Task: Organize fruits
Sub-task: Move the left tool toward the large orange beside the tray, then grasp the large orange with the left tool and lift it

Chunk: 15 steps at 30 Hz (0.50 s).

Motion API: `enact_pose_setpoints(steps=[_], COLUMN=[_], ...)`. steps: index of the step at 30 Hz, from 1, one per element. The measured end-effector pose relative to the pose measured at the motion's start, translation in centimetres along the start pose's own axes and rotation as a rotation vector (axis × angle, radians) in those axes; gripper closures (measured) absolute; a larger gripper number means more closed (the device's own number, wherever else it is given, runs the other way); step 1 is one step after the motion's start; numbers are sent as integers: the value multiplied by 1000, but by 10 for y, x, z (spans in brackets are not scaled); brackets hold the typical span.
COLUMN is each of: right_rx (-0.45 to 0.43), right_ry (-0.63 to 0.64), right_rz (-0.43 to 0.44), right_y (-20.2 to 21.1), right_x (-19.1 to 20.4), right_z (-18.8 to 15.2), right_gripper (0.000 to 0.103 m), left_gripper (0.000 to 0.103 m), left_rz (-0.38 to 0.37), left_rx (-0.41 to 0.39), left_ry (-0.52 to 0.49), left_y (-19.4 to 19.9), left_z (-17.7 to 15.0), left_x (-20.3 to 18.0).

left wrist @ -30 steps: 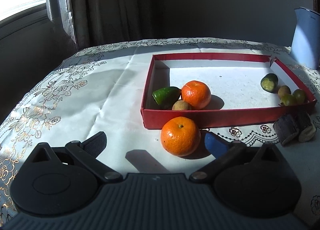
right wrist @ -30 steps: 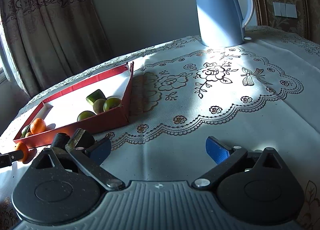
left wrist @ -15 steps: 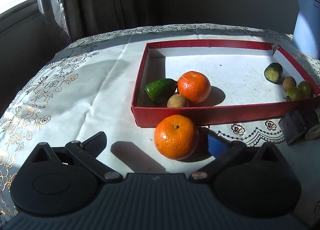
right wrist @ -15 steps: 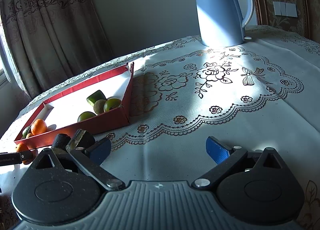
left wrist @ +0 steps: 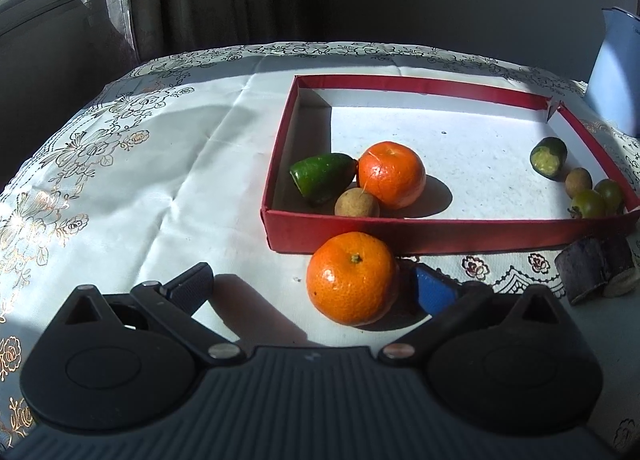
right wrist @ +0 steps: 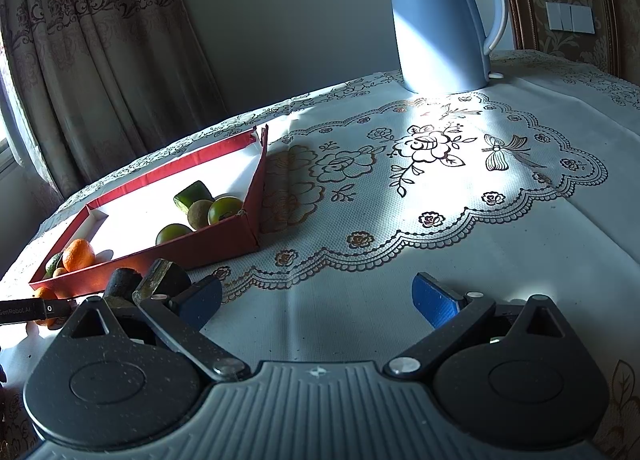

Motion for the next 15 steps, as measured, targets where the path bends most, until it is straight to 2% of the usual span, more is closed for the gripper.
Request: enact_pose_setpoints(steps=[10,15], right_rx=[0,0], right_ry=[0,-1], right_rz=[0,1], right_y=[0,0], right_x=[0,0], right_z=[0,0], right_gripper=[1,1], left_gripper=[9,22], left_rz=[-21,-28], left_rx=[-30,-51], left_ry=[-2,4], left_y=[4,7], left_z=[-2,-4], left_x=[1,3])
Point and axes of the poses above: each gripper's, at about its wrist camera, not at the fingertips, and y roughly against the way its jaws point, x to its left, z to its top, the point moved 1 cm from there along -y, roughly the way its jaws point, and after that the axes turned 7 degrees about -y, right-handed, at the moved point
